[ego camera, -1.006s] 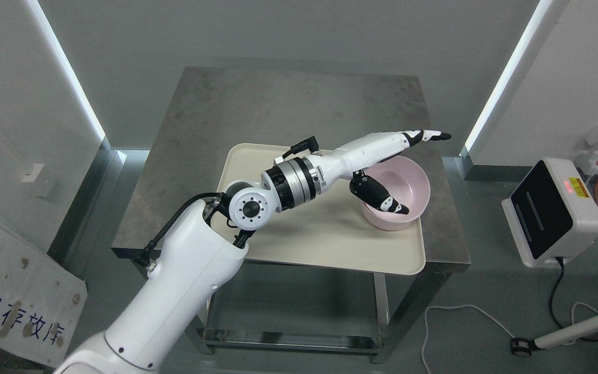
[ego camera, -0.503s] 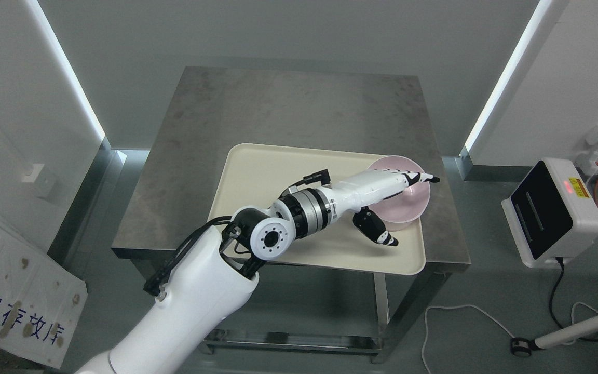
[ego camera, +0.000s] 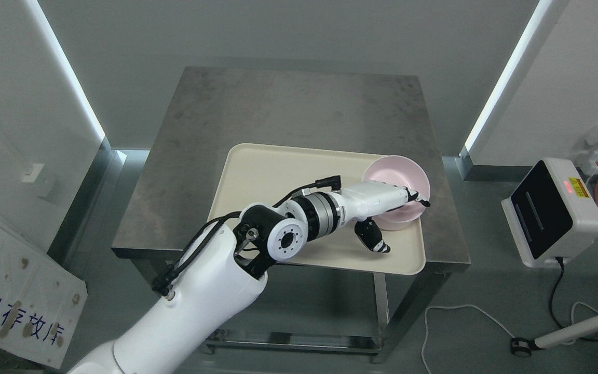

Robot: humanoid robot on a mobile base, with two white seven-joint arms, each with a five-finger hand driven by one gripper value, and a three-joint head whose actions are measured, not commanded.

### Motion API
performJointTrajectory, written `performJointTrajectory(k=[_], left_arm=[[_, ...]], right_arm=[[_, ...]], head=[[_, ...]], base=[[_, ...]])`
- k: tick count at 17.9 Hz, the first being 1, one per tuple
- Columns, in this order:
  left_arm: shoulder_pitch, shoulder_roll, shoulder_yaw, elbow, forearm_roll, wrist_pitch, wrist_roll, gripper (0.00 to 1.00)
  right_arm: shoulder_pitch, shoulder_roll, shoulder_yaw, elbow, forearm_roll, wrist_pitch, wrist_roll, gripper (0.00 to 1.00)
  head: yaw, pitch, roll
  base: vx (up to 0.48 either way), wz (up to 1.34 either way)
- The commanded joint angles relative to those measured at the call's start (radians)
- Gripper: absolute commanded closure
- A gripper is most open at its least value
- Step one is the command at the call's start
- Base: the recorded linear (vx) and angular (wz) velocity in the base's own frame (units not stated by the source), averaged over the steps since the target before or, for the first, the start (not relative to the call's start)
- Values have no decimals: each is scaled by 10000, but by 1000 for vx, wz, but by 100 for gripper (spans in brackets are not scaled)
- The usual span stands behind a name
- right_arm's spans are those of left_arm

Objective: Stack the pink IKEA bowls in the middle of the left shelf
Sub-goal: 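Move the left hand to the stacked bowls' rim and grip them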

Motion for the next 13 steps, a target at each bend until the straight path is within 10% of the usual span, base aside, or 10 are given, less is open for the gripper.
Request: performJointTrajectory(k=[1,13], left_arm=[[-769,174,-306,661,-421,329,-75,22],[-662,174,-429,1413,-819,345,-489,26]], right_arm=[[291,-175,-107,-338,-52,-6,4,0],[291,-175,-107,-338,-52,-6,4,0]], head=[[0,0,0],[0,0,0]], base=[[0,0],[0,0]])
